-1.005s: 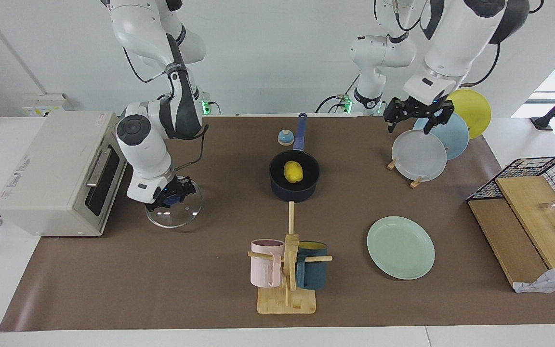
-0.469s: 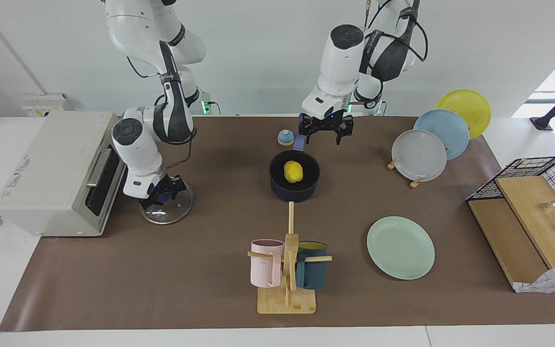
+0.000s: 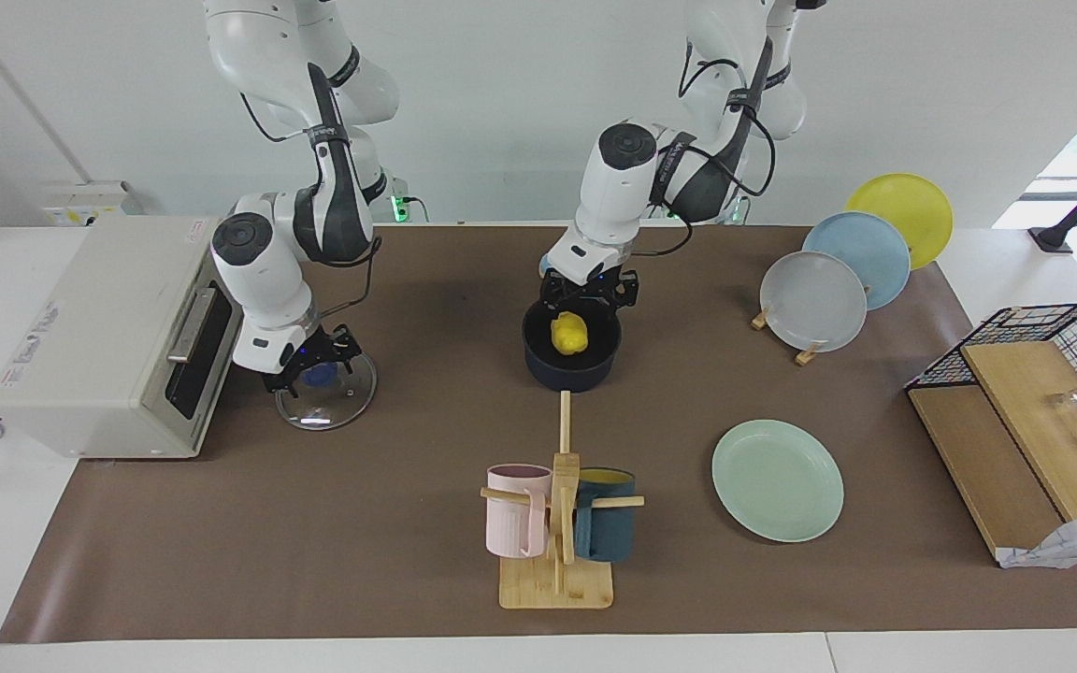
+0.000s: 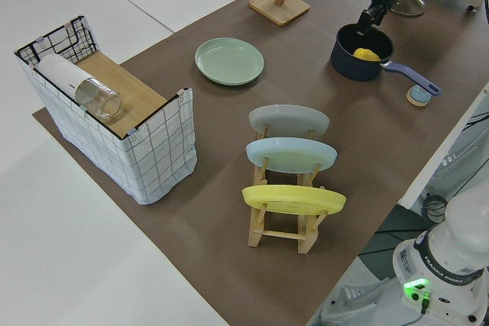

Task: Transfer potato from pot to plate
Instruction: 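Set the lid down with the right gripper while the left gripper approaches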

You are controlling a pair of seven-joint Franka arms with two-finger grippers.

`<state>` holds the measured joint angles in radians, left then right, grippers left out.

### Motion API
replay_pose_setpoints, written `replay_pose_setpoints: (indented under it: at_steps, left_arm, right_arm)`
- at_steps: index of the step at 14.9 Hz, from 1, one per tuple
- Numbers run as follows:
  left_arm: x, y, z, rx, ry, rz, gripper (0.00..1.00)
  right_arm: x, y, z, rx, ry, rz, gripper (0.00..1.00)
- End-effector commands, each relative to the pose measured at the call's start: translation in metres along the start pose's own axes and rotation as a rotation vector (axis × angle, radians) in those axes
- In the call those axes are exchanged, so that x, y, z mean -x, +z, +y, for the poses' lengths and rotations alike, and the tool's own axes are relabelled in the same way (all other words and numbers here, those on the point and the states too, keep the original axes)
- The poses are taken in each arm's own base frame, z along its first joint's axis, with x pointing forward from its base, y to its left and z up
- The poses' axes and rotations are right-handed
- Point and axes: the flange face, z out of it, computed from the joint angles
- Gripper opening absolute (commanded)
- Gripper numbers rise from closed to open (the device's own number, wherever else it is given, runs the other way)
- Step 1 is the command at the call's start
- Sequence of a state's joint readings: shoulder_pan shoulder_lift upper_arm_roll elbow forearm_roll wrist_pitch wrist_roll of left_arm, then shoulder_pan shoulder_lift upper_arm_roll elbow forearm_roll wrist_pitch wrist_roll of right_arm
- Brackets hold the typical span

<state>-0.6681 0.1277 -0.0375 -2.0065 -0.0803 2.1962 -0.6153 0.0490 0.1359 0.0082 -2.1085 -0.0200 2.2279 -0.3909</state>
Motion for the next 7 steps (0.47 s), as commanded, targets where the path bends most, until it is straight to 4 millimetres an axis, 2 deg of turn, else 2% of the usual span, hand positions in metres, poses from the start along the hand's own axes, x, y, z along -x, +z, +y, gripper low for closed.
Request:
replay_pose_setpoints:
  at_steps: [1, 3, 4, 7]
  left_arm:
    - [0.004, 0.017, 0.000, 0.021, -0.049, 0.001, 1.00]
    - [0.007, 0.025, -0.004, 0.016, -0.057, -0.017, 1.00]
    - [0.010, 0.031, -0.005, 0.017, -0.066, -0.027, 1.00]
    - [0.021, 0.042, -0.002, 0.037, -0.088, -0.036, 1.00]
  right_arm:
    - [-0.011, -0.066, -0.003, -0.016, 0.082, -0.016, 1.00]
    - [-0.017, -0.109, 0.001, -0.019, 0.120, -0.028, 1.00]
    - [-0.020, -0.138, 0.003, -0.017, 0.160, -0.024, 1.00]
    - [-0.013, -0.217, 0.002, -0.021, 0.291, -0.073, 1.00]
